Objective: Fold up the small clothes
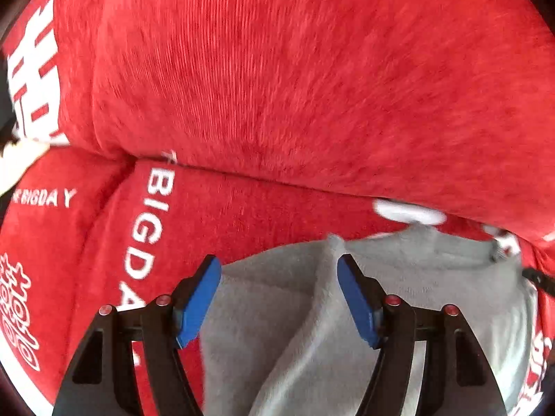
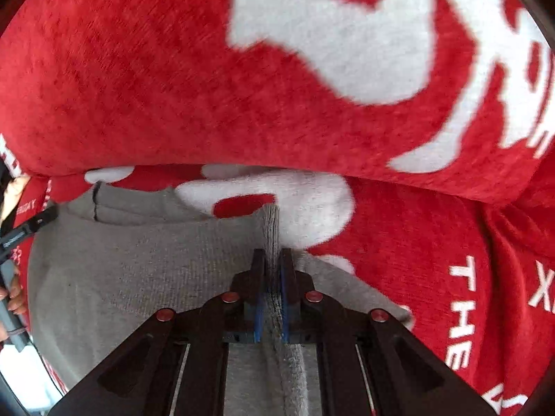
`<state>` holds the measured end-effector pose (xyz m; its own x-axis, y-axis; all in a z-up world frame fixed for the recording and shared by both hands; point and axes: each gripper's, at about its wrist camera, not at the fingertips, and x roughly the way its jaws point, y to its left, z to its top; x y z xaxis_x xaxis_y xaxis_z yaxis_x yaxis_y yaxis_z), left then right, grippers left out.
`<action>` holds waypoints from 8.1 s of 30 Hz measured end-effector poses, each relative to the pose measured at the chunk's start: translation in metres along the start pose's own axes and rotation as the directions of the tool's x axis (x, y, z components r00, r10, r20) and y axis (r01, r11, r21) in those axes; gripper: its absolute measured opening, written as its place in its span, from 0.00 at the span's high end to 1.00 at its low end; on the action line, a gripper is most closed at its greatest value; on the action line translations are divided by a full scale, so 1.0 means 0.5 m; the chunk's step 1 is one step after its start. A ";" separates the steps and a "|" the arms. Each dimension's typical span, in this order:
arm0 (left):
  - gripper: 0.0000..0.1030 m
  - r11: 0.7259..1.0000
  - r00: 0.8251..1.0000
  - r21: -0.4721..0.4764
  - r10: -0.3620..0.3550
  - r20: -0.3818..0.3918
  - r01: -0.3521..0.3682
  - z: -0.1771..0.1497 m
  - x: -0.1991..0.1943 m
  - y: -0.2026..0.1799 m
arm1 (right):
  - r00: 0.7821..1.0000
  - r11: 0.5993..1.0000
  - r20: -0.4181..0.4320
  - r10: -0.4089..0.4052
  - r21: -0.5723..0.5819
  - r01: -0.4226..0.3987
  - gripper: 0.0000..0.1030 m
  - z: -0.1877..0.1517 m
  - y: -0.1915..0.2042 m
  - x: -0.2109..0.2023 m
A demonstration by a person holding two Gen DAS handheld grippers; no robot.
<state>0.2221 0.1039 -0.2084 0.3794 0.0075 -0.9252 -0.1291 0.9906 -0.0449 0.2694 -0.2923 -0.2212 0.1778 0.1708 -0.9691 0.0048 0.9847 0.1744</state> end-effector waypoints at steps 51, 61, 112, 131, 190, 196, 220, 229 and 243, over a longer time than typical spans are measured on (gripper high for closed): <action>0.32 0.858 0.908 -0.466 -0.351 -0.229 0.214 -0.404 -0.160 0.177 | 0.819 0.720 -0.010 0.574 0.483 -0.499 0.55 -0.401 0.093 -0.135; 0.32 0.614 0.865 -0.719 -0.501 -0.036 0.326 -0.429 -0.126 0.185 | 0.630 0.475 0.029 0.776 0.630 -0.614 0.53 -0.477 0.271 0.014; 0.31 0.874 0.925 -0.446 -0.314 -0.217 0.192 -0.403 -0.166 0.171 | 0.692 0.611 -0.106 0.714 0.577 -0.542 0.51 -0.446 0.358 0.037; 0.31 0.737 0.851 -0.569 -0.511 -0.116 0.365 -0.426 -0.154 0.178 | 0.636 0.377 0.104 0.765 0.727 -0.573 0.51 -0.472 0.337 0.070; 0.90 0.991 0.988 0.120 -0.074 0.137 0.058 -0.291 -0.226 -0.087 | 0.759 0.843 -0.651 -0.007 -0.412 -0.345 0.00 0.000 0.801 0.125; 0.90 0.989 0.988 0.135 -0.071 0.135 0.052 -0.292 -0.234 -0.098 | 0.794 0.809 -0.598 -0.112 -0.519 -0.276 0.18 -0.006 0.809 0.145; 0.90 0.737 0.901 0.637 -0.406 0.151 0.226 -0.291 -0.428 -0.451 | 0.702 0.702 -0.089 0.707 -0.041 -0.711 0.83 0.048 0.208 -0.236; 0.90 0.560 0.918 0.791 -0.396 -0.006 0.247 -0.389 -0.321 -0.623 | 0.739 0.714 0.114 0.664 0.197 -0.672 0.83 -0.055 -0.117 -0.212; 0.90 0.510 0.935 0.815 -0.340 -0.103 0.276 -0.472 -0.254 -0.672 | 0.777 0.685 0.129 0.616 0.400 -0.609 0.83 -0.186 -0.266 -0.044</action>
<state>0.0011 -0.2621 -0.1648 0.3039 -0.3437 -0.8886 0.7850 0.6188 0.0292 0.1732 -0.4238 -0.2395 0.2678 0.7347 -0.6233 0.2886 0.5560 0.7795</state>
